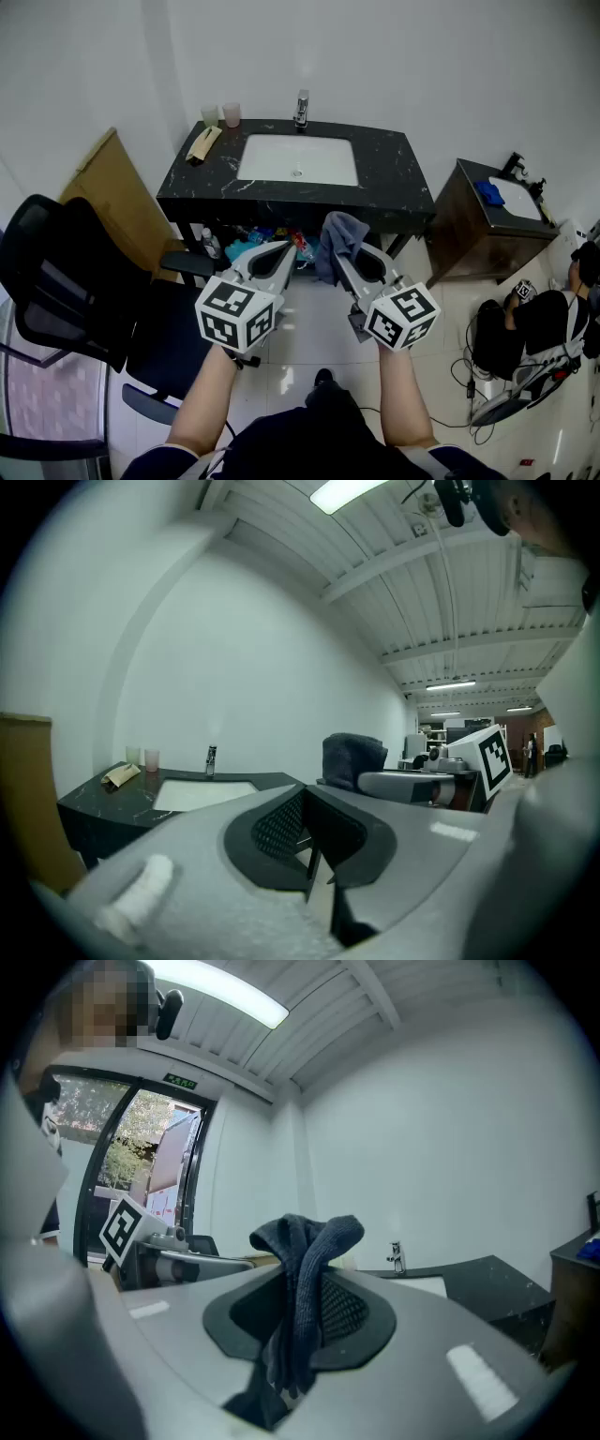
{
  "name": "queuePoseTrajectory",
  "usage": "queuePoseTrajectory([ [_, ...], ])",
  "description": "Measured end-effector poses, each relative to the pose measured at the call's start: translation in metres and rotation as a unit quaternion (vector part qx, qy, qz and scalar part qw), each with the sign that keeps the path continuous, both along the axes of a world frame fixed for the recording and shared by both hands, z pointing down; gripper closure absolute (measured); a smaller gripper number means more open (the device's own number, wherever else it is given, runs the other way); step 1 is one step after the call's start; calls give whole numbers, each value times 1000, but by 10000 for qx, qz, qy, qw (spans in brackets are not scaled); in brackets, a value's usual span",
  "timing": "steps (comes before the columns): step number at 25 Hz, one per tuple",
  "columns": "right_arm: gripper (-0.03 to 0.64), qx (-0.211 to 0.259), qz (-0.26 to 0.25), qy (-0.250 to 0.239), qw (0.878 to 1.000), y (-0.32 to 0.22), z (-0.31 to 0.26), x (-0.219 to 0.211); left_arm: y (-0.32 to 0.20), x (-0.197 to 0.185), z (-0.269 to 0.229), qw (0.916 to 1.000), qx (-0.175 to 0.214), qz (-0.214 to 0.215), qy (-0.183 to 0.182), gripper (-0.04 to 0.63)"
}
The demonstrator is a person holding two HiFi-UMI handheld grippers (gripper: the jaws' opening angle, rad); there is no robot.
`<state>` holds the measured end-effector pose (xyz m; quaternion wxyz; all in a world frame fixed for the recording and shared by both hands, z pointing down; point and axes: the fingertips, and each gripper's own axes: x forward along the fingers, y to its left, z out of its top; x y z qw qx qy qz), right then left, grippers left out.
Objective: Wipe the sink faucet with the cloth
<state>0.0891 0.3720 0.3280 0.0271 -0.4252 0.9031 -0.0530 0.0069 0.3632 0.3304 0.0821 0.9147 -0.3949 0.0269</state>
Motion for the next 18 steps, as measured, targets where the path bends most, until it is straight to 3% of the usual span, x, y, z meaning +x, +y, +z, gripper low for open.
queuePoseTrajectory([
  [9,537,-142,-294,-99,9994,-94,5,60,-91,58,4,9994,-108,-316,-92,594],
  [18,537,-106,-470,-157,9987,-180,3,99,-173,82,7,9975,-183,-657,-211,594],
])
